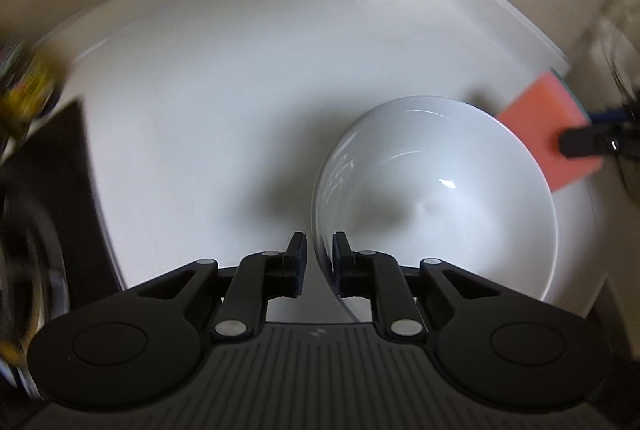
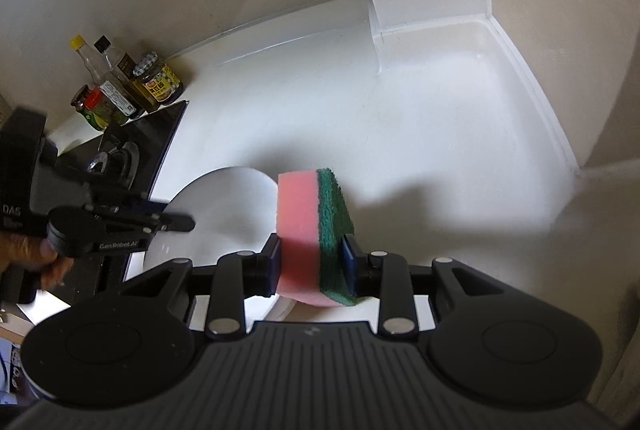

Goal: Clean bowl
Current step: 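Hold the bowl rim with the left gripper while the right gripper wipes the sponge along the outside, then hold the bowl with the left gripper while the right gripper scrubs the sponge inside it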

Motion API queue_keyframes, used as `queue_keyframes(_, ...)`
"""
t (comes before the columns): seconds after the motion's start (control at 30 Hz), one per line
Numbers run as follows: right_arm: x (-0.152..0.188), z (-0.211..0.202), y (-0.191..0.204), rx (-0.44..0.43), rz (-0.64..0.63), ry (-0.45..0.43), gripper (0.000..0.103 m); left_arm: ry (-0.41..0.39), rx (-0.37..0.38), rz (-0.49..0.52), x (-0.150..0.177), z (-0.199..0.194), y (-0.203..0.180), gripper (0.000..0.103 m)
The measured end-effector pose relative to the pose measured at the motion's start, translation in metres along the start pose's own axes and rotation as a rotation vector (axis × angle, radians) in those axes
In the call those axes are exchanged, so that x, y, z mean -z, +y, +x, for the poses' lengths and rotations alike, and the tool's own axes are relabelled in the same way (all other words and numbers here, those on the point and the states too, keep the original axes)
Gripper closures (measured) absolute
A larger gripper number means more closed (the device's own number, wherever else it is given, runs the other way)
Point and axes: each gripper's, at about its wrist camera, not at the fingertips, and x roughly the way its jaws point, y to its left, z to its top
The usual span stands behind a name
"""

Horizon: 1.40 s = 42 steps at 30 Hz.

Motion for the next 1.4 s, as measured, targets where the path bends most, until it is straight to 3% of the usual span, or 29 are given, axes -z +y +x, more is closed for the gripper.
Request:
queue_keyframes(0.17,0.003,-0.001,0.003,-0.009,-0.025,0.018,0.076,-0.011,-0.021,0.129,-0.012,0.019,-0.017,0.093)
queue_keyframes(0.33,-0.009,0.006,0.001,-0.012,-0.046,0.013,0.076,-0.01,0.013,0.3,-0.017,0.021,-0.02,0.092)
queue_keyframes(0.57,-0.024,0.015,0.005,0.007,-0.074,0.003,0.076,-0.009,0.024,0.368,0.001,-0.001,-0.022,0.091)
queue_keyframes(0.7,-0.025,0.017,0.006,0.009,-0.073,0.008,0.076,-0.02,0.027,0.343,-0.011,0.01,-0.013,0.091)
queue_keyframes(0.93,-0.022,0.016,0.008,0.016,-0.071,0.007,0.076,-0.056,-0.019,0.27,-0.004,0.014,-0.016,0.089)
queue_keyframes(1.07,-0.018,-0.002,0.016,0.018,-0.084,-0.047,0.076,-0.069,0.018,0.172,-0.004,0.006,-0.005,0.09)
queue_keyframes(1.2,-0.02,-0.036,0.027,0.02,-0.117,-0.179,0.076,-0.073,0.108,0.079,0.001,0.003,0.011,0.09)
queue_keyframes(1.27,-0.02,-0.051,0.038,-0.021,-0.158,-0.222,0.076,-0.075,0.146,0.047,0.005,0.001,0.019,0.09)
queue_keyframes(1.4,-0.01,-0.04,0.061,-0.106,-0.244,-0.138,0.076,-0.071,0.17,0.043,0.011,-0.002,0.025,0.093)
